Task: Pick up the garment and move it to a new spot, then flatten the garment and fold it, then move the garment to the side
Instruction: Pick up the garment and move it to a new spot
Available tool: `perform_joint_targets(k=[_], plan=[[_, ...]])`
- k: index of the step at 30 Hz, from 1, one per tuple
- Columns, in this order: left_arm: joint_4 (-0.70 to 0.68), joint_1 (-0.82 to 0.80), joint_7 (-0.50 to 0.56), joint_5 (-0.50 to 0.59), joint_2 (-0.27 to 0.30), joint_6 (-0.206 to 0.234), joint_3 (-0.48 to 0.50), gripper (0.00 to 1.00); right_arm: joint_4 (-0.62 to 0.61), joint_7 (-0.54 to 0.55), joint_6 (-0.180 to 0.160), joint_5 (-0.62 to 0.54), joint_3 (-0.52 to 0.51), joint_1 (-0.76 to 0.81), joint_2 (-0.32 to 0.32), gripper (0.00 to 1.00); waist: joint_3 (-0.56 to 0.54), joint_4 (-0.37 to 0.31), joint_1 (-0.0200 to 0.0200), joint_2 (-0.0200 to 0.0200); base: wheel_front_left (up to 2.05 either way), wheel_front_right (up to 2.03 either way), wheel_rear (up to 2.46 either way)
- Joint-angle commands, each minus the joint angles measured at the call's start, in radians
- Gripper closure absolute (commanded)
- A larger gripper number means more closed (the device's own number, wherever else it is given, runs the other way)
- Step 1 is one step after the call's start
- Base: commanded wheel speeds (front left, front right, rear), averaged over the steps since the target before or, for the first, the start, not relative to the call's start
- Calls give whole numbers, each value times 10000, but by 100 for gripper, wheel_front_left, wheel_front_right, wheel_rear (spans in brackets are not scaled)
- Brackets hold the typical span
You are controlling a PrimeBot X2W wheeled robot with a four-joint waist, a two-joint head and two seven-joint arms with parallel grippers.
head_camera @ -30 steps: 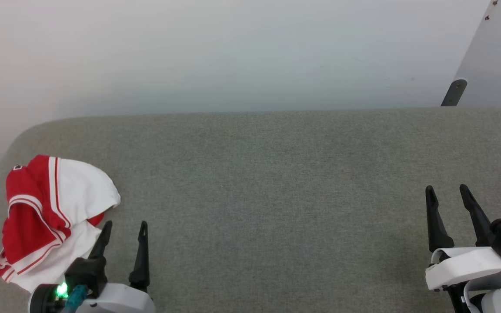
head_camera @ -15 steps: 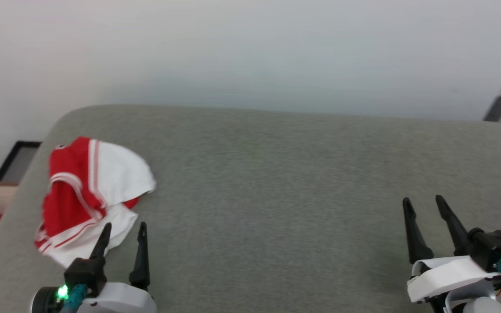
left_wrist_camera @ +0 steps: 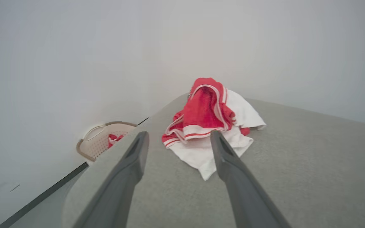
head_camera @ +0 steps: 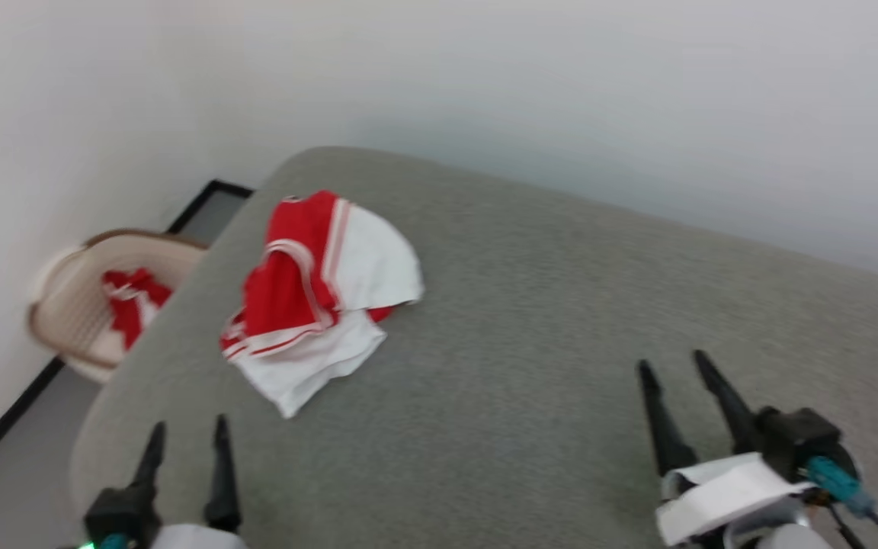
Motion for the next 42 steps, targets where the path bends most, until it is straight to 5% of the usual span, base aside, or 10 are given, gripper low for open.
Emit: perform_joint_targets(k=[1, 17, 21, 26, 36, 42], plan=[[-65, 99, -5, -64, 19, 55, 68, 0, 0, -50, 8, 76, 124, -153, 45, 0, 74, 1032, 0, 0, 0, 0, 0], [-1943, 1439, -5, -1026, -233, 1163, 522, 0, 981, -50, 6, 917, 2454, -2055, -43, 0, 693, 1348, 0, 0, 0, 0, 0], [-1766, 1236, -5, -862, -237, 886, 296, 0, 853, -50, 6, 991, 2316, -1900, -103, 0, 664, 1257, 0, 0, 0, 0, 0], [-803, -286, -5, -257, 431, -14, -274, 0, 472, -50, 6, 844, 1779, -1261, -257, 0, 650, 1035, 0, 0, 0, 0, 0], [3185, -5197, 427, -1149, 2256, -768, -66, 0, -237, -50, 4, 714, 2027, -1797, -849, 0, 2567, -1810, 0, 0, 0, 0, 0], [5574, -7284, 2262, -2501, 3223, -923, -213, 0, -447, -33, 4, 796, 1959, -2173, -862, 0, 3296, -2994, 0, 0, 0, 0, 0]])
